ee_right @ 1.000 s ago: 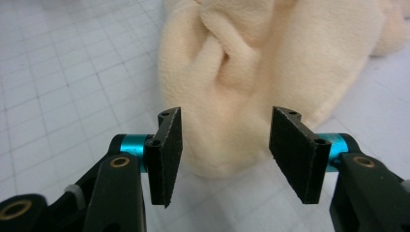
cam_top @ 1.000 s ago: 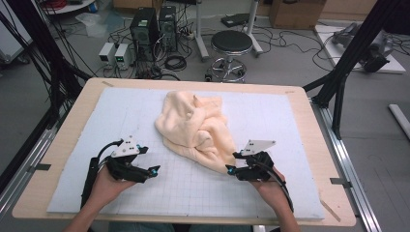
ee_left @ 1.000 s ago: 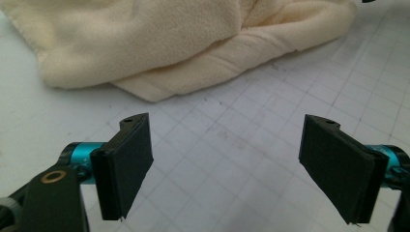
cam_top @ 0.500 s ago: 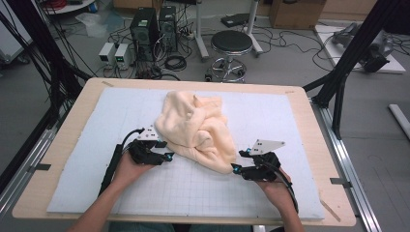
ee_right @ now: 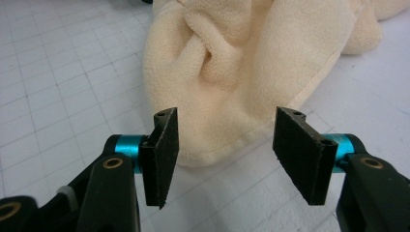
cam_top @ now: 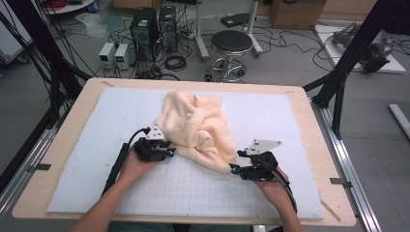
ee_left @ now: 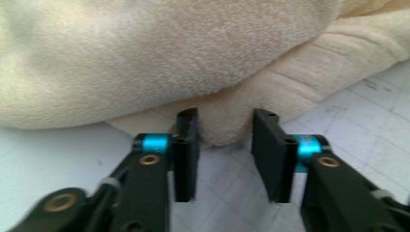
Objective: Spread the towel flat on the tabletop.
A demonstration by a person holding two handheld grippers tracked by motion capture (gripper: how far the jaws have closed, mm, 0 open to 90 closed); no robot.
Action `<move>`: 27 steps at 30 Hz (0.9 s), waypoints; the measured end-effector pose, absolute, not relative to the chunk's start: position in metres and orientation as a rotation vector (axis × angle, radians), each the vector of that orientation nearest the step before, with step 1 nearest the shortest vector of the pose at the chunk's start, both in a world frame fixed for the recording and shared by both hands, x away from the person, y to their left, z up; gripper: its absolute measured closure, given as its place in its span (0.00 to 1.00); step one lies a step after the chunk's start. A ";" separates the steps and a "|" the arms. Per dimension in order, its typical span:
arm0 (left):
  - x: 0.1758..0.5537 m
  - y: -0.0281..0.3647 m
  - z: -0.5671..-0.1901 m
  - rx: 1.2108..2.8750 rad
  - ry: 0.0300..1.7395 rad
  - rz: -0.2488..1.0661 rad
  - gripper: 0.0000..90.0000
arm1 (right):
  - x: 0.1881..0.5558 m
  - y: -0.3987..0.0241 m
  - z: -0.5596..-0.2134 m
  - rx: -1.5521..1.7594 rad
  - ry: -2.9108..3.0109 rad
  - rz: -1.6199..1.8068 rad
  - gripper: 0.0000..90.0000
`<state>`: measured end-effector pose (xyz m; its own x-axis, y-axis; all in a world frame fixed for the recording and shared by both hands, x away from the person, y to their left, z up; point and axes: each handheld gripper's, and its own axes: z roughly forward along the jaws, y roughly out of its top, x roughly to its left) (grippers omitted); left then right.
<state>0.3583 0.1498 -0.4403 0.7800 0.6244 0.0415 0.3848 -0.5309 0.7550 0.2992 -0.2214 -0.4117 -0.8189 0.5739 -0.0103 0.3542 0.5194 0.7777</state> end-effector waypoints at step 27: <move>0.352 0.142 -0.439 2.203 0.650 0.337 0.65 | 0.307 -0.207 -0.421 0.738 2.568 1.106 0.50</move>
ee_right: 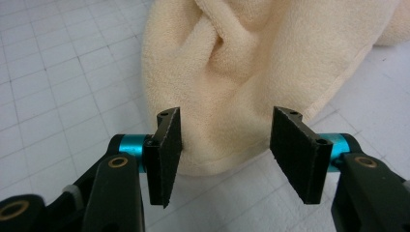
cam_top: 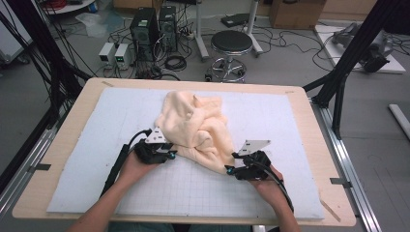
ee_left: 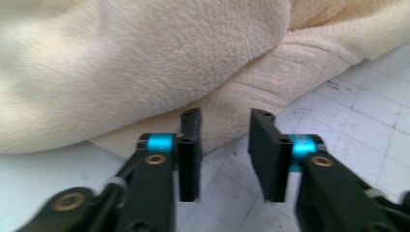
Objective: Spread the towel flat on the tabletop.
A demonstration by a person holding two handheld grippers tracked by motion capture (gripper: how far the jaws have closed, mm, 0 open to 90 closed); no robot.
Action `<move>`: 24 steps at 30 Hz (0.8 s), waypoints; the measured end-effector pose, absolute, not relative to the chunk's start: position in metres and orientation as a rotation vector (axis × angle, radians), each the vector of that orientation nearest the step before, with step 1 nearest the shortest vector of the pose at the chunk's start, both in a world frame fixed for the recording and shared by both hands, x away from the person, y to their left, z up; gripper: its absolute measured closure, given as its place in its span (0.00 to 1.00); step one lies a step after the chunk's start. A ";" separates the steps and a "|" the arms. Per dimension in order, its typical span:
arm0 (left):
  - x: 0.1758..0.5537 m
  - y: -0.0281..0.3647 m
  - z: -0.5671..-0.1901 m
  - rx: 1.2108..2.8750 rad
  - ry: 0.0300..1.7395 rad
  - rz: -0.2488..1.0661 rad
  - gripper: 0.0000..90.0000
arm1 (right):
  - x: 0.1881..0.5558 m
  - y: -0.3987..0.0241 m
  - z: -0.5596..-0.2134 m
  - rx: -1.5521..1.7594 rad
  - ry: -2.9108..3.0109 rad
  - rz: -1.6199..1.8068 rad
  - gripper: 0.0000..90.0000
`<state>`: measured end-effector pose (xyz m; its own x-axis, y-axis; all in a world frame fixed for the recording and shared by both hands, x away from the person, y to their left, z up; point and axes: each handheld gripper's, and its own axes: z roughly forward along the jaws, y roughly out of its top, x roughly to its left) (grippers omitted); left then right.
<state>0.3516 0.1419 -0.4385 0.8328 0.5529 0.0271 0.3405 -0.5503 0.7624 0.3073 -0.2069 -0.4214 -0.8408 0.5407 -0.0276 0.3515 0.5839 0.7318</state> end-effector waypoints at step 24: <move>0.330 0.147 -0.413 2.189 0.575 0.430 0.95 | 0.310 -0.203 -0.426 0.727 2.608 1.084 0.53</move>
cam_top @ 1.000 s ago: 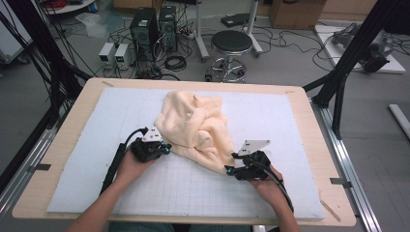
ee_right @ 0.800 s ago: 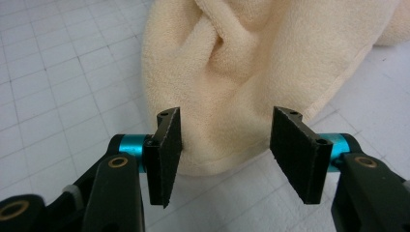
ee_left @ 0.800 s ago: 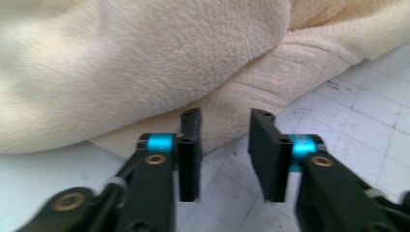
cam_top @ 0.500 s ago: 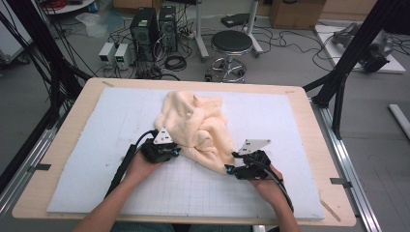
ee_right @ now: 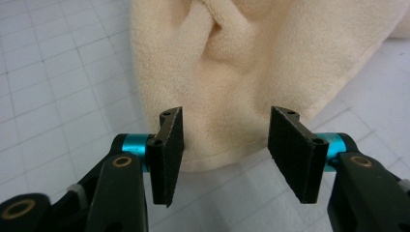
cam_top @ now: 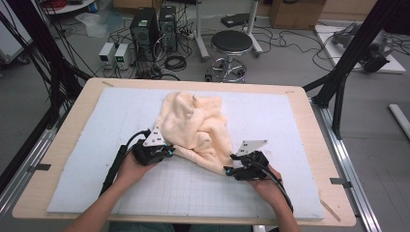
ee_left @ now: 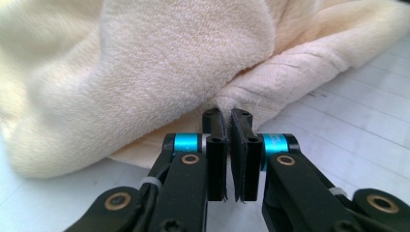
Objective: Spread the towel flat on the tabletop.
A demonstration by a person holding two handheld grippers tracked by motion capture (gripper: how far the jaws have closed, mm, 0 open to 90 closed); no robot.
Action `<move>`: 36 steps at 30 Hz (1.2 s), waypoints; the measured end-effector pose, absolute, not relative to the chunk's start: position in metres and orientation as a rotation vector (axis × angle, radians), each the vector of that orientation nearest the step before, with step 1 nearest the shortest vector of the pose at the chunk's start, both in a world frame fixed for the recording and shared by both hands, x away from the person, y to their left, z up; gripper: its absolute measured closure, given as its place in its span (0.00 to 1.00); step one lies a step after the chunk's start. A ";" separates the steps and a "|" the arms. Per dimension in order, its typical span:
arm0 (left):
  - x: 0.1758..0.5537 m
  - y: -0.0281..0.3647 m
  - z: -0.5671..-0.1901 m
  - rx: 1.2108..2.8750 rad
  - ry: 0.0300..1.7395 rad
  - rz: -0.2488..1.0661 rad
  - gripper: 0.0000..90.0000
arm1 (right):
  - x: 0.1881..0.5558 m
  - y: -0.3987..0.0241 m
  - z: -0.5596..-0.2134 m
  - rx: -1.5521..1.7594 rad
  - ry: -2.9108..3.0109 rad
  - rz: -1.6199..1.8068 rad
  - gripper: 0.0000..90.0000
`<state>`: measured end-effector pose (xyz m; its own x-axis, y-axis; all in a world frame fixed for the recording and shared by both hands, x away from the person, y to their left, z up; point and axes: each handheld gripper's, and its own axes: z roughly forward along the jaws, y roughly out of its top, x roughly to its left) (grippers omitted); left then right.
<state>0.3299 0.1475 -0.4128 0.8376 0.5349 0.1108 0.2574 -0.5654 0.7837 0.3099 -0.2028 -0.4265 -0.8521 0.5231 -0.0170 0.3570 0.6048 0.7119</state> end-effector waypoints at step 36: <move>0.286 0.204 -0.388 2.120 0.589 0.338 0.63 | 0.343 -0.173 -0.407 0.562 2.593 1.160 0.62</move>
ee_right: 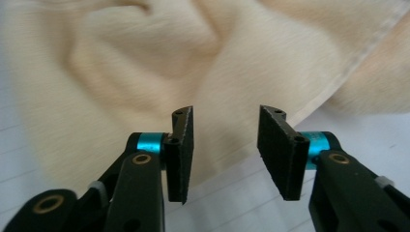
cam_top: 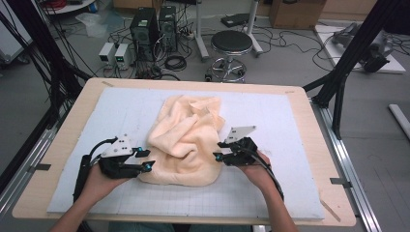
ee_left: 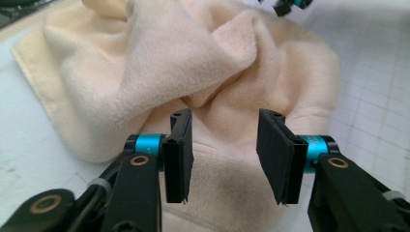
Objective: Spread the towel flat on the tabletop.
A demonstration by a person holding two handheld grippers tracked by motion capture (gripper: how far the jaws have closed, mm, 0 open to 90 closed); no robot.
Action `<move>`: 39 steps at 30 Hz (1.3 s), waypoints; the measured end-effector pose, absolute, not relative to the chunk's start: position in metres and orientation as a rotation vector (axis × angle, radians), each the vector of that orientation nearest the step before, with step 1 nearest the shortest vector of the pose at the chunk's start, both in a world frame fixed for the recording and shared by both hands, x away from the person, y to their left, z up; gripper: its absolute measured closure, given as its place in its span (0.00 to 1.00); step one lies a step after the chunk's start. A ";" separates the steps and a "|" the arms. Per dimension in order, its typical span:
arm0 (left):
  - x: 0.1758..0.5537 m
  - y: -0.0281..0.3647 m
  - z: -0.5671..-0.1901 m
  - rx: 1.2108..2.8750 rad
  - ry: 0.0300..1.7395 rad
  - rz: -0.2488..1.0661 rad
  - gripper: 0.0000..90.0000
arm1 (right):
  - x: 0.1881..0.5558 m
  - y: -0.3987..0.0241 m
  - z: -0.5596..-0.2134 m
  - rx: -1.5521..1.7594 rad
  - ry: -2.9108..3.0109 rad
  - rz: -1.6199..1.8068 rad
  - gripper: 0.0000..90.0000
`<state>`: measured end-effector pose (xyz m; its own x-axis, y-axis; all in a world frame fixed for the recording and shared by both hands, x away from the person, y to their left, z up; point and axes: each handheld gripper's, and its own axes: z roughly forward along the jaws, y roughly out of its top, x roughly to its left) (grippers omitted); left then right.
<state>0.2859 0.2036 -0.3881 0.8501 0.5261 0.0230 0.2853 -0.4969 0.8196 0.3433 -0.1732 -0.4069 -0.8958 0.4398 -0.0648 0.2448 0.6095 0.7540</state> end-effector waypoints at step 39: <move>0.280 0.206 -0.414 2.235 0.577 0.306 0.95 | 0.261 -0.204 -0.409 0.512 2.698 1.088 0.85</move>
<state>0.2801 0.2057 -0.4137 0.8671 0.4971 0.0330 0.3061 -0.5838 0.7520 0.2615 -0.2043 -0.4087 -0.9229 0.3827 -0.0436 0.2453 0.6713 0.6994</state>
